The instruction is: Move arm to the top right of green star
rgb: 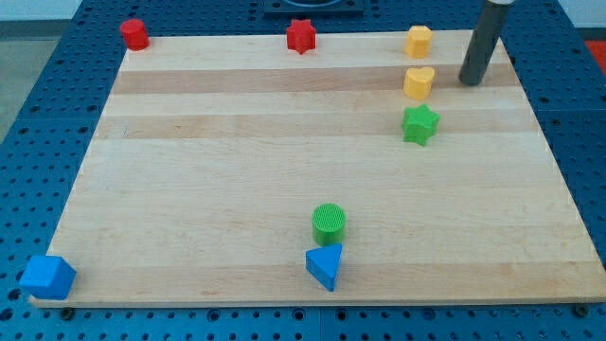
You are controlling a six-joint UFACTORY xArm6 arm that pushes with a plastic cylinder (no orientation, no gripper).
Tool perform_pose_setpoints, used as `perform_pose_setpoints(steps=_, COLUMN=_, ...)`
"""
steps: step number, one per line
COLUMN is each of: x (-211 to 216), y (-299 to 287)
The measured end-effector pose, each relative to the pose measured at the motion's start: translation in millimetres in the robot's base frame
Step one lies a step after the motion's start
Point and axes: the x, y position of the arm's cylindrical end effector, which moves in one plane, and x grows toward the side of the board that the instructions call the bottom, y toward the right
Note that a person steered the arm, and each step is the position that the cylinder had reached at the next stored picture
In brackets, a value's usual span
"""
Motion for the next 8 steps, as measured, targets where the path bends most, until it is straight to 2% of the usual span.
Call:
perform_pose_setpoints(steps=2, x=45.1, y=0.8)
perform_pose_setpoints(steps=3, x=53.9, y=1.3)
perform_pose_setpoints(steps=8, x=53.9, y=-39.7)
